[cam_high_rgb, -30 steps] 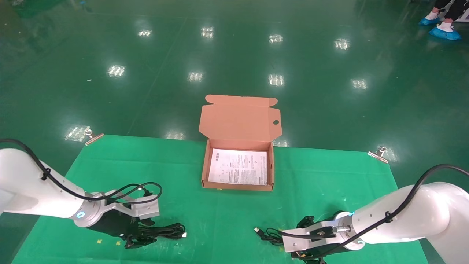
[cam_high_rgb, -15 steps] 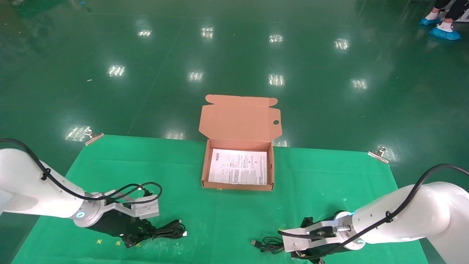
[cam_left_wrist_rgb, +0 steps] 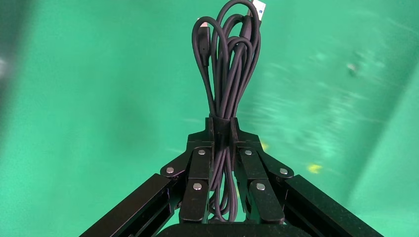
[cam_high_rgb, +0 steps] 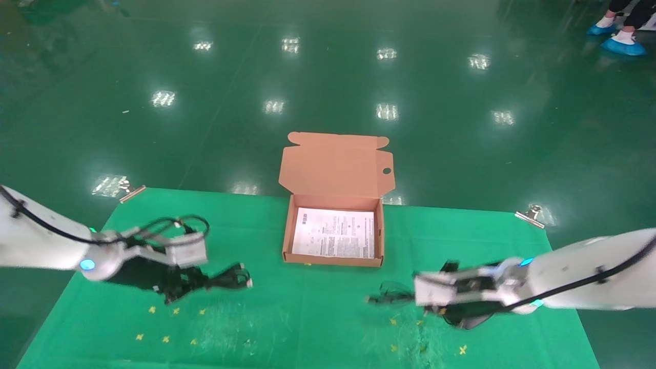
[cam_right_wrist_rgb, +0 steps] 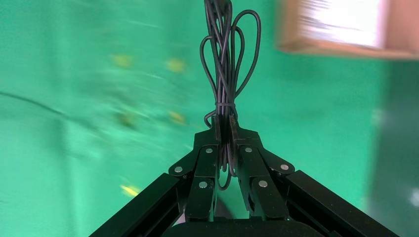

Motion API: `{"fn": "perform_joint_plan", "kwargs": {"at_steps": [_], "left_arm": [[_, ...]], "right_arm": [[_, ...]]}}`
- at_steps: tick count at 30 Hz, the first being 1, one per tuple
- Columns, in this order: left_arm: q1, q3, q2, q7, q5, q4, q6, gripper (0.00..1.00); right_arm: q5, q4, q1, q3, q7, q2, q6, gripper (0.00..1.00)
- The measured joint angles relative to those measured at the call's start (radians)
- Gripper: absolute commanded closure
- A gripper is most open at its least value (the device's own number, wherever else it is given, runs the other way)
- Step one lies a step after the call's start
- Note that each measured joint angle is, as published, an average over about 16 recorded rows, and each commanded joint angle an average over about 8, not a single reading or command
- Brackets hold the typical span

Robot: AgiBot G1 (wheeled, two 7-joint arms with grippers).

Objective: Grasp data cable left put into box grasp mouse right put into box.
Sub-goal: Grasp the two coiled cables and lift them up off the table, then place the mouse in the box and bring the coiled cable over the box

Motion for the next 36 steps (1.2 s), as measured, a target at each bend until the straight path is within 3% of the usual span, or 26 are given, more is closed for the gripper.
{"fn": "perform_joint_plan", "kwargs": {"at_steps": [8,15,27,36], "left_arm": [[-0.040,-0.018,-0.048,-0.027,0.020,-0.213,-0.058,1.00],[-0.058,-0.031,-0.042,-0.045,0.055,-0.364,-0.151,1.00],[-0.121,-0.055,0.041,-0.024,0.118,-0.369,-0.331,1.00],[-0.152,-0.063,0.068,-0.024,0.140,-0.319,-0.385,1.00]], "right_arm": [[-0.046,0.125,0.095,0.076,0.075,0.066,0.084,1.00],[-0.051,0.146,0.191,0.125,0.056,0.029,0.189,1.00],[0.054,-0.089,0.341,0.158,-0.163,-0.182,0.380,1.00],[0.110,-0.235,0.397,0.159,-0.280,-0.283,0.434,1.00]]}}
